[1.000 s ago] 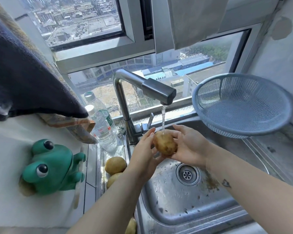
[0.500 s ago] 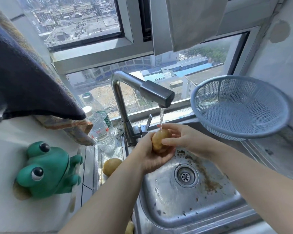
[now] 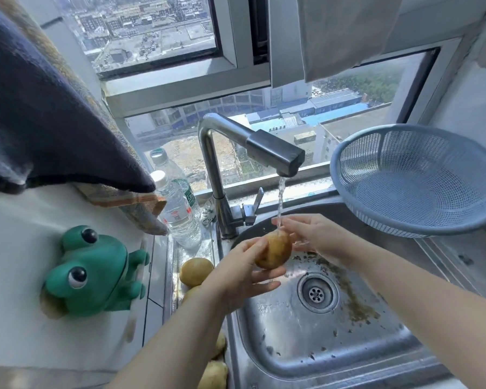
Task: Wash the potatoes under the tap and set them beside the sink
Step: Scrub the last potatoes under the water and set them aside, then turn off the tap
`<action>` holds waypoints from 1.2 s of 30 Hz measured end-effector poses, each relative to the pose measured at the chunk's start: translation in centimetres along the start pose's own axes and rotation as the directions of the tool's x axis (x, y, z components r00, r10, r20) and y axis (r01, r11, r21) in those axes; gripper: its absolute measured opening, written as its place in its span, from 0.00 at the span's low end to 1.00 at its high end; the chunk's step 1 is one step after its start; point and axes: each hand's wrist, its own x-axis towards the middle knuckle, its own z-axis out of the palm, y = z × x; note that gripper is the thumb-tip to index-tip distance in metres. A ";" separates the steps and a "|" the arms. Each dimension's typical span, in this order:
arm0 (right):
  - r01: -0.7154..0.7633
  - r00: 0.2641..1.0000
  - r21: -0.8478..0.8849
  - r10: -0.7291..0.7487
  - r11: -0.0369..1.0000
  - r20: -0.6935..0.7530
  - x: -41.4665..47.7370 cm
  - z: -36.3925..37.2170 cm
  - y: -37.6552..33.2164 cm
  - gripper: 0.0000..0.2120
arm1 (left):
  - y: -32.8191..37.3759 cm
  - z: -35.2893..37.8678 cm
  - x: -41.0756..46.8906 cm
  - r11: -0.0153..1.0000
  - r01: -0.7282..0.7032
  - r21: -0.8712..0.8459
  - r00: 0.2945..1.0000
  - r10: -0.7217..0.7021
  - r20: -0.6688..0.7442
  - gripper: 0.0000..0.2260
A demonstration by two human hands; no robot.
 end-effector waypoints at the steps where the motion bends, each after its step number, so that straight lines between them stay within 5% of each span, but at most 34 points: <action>1: -0.023 0.999 0.036 0.024 0.999 -0.023 1.0 -0.2 -0.2 0.16 | 0.1 -0.3 -0.1 1.000 0.007 0.003 1.000 -0.007 -0.016 0.12; 9: -0.127 0.986 0.320 0.153 0.939 -0.058 7.1 -1.3 -3.4 0.25 | 0.2 -1.2 -0.3 0.955 0.016 0.296 0.993 0.019 -0.116 0.12; 13: -0.148 0.985 0.332 0.167 0.932 -0.030 7.6 -1.5 -3.3 0.28 | -0.3 -2.1 -0.1 0.788 0.054 0.613 0.973 0.096 -0.209 0.12; 20: -0.135 0.987 0.340 0.156 0.931 -0.037 7.4 -0.9 -3.6 0.27 | -1.2 -3.5 -0.7 0.518 0.101 0.850 0.963 0.162 -0.213 0.17; 36: -0.098 0.993 0.208 0.110 0.973 -0.043 8.3 0.5 -5.7 0.26 | -0.6 -5.7 -3.3 0.667 0.081 0.741 0.903 0.265 -0.337 0.17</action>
